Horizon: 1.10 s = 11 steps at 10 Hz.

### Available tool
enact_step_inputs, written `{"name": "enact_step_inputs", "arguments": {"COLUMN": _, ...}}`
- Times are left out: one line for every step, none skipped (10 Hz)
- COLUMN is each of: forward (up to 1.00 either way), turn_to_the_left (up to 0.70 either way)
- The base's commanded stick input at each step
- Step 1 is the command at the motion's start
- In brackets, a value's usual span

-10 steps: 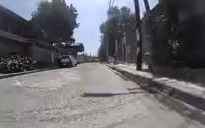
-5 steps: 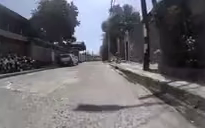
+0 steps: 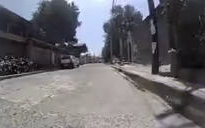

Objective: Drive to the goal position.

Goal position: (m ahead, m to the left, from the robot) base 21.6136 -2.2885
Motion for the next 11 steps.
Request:
{"name": "enact_step_inputs", "arguments": {"forward": 1.00, "turn_to_the_left": 0.05}}
{"name": "enact_step_inputs", "arguments": {"forward": 1.00, "turn_to_the_left": 0.24}}
{"name": "enact_step_inputs", "arguments": {"forward": 1.00, "turn_to_the_left": 0.02}}
{"name": "enact_step_inputs", "arguments": {"forward": 1.00, "turn_to_the_left": 0.02}}
{"name": "enact_step_inputs", "arguments": {"forward": 1.00, "turn_to_the_left": 0.02}}
{"name": "enact_step_inputs", "arguments": {"forward": 1.00, "turn_to_the_left": 0.02}}
{"name": "enact_step_inputs", "arguments": {"forward": 1.00, "turn_to_the_left": 0.02}}
{"name": "enact_step_inputs", "arguments": {"forward": 1.00, "turn_to_the_left": 0.02}}
{"name": "enact_step_inputs", "arguments": {"forward": 1.00, "turn_to_the_left": 0.02}}
{"name": "enact_step_inputs", "arguments": {"forward": 1.00, "turn_to_the_left": 0.02}}
{"name": "enact_step_inputs", "arguments": {"forward": 1.00, "turn_to_the_left": 0.02}}
